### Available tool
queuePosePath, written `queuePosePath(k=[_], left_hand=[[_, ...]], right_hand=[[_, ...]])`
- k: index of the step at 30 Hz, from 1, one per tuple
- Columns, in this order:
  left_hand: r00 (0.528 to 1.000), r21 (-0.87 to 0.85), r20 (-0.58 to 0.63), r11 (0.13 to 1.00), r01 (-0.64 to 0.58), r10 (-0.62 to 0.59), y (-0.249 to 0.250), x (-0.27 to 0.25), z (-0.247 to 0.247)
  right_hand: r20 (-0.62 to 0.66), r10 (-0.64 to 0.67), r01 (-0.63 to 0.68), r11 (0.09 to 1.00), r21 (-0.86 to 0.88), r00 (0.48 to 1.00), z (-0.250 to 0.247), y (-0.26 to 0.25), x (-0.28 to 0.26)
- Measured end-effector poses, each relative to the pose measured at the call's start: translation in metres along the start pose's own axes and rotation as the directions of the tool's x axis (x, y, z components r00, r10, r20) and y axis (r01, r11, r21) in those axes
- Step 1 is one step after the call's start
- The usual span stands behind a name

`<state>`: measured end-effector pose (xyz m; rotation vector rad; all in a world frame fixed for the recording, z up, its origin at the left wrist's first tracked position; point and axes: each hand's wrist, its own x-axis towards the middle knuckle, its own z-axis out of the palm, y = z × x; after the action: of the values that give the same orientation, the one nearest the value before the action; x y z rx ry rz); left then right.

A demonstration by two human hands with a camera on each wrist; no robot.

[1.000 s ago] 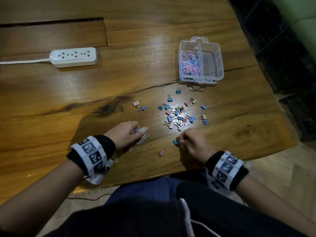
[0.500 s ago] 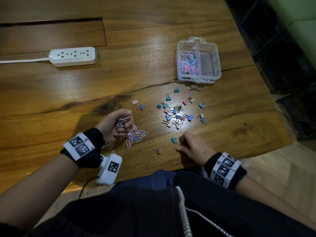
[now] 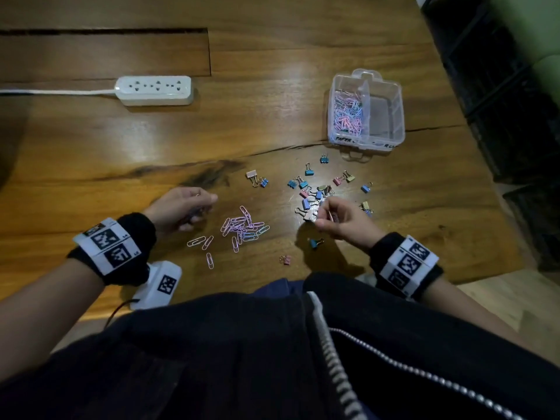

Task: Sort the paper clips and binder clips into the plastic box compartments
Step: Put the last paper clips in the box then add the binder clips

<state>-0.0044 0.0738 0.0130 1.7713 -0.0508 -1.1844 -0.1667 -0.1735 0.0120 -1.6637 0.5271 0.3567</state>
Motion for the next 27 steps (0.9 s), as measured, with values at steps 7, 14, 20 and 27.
queuePosePath(k=[7,14,20,27], left_hand=[[0.981,0.816,-0.118,0.578,0.008,0.154,-0.035,-0.012,0.004],[0.967,0.576,-0.230,0.816,0.044,0.110,-0.057,-0.009,0.002],[0.994,-0.480,-0.052,0.876,0.055,-0.091,-0.040,-0.013,0.004],[0.994,-0.510,0.011,0.854,0.103,-0.113,-0.030,-0.015,-0.005]], right_hand=[[0.180,0.123,-0.189,0.889,0.418,0.976,0.021,-0.019,0.040],[0.287,0.146,-0.282,0.806,0.520,0.947,0.047,-0.031,0.054],[0.292,0.153,-0.244,0.921,0.304,0.944,0.056,-0.031,0.061],[0.169,-0.044,0.132,0.818,-0.560,0.985,0.076,-0.028,0.061]])
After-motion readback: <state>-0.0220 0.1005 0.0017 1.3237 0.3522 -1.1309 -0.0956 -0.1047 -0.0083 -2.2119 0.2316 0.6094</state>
